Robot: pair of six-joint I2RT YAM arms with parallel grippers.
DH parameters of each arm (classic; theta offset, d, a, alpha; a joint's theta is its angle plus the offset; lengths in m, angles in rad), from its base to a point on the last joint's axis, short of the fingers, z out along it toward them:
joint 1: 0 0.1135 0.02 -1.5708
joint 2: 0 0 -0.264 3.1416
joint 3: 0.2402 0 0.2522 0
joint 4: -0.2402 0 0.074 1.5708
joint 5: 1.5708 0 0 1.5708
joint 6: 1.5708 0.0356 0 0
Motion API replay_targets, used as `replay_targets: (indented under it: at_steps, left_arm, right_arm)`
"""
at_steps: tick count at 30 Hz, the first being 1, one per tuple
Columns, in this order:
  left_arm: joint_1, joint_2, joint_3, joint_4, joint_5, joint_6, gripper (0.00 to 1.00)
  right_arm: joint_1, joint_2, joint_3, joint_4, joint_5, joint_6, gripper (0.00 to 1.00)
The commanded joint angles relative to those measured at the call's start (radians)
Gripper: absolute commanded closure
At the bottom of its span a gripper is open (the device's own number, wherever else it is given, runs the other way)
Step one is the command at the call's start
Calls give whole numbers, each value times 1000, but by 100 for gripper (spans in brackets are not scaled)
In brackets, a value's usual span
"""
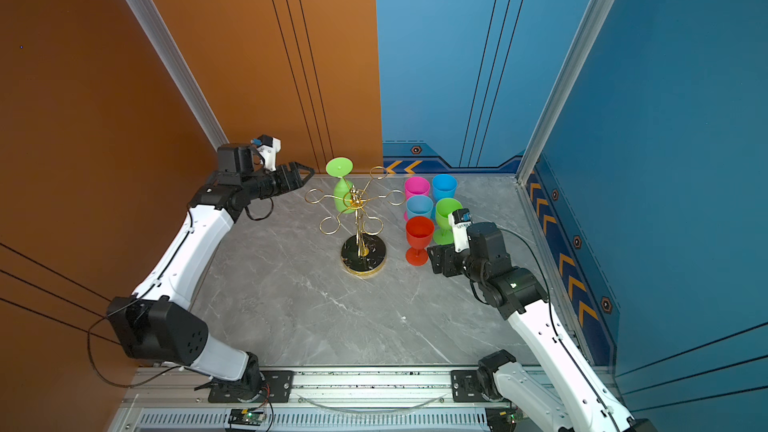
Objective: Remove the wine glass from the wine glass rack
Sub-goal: 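Reach the left gripper to the hanging green glass foot while the right withdraws, then close the left gripper on the green glass foot on the rack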
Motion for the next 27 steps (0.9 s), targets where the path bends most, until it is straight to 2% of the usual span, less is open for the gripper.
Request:
replay_targets:
  at_steps: [1, 7, 13, 21, 27]
  left_arm:
    - [6, 40, 56, 11, 91, -44, 23]
    - [3, 125, 140, 12, 178, -82, 29]
    - [-10, 168, 180, 12, 202, -105, 32]
    - [-26, 230, 224, 11, 254, -141, 47]
    - [-35, 260, 245, 12, 270, -154, 54]
  right_arm:
    - [-7, -32, -18, -25, -19, 15, 15]
    - [-7, -52, -33, -29, -16, 14, 15]
    - [-7, -67, -42, -32, -16, 19, 15]
    - [-8, -81, -48, -37, -11, 22, 15]
    - [-9, -87, -50, -38, -9, 21, 15]
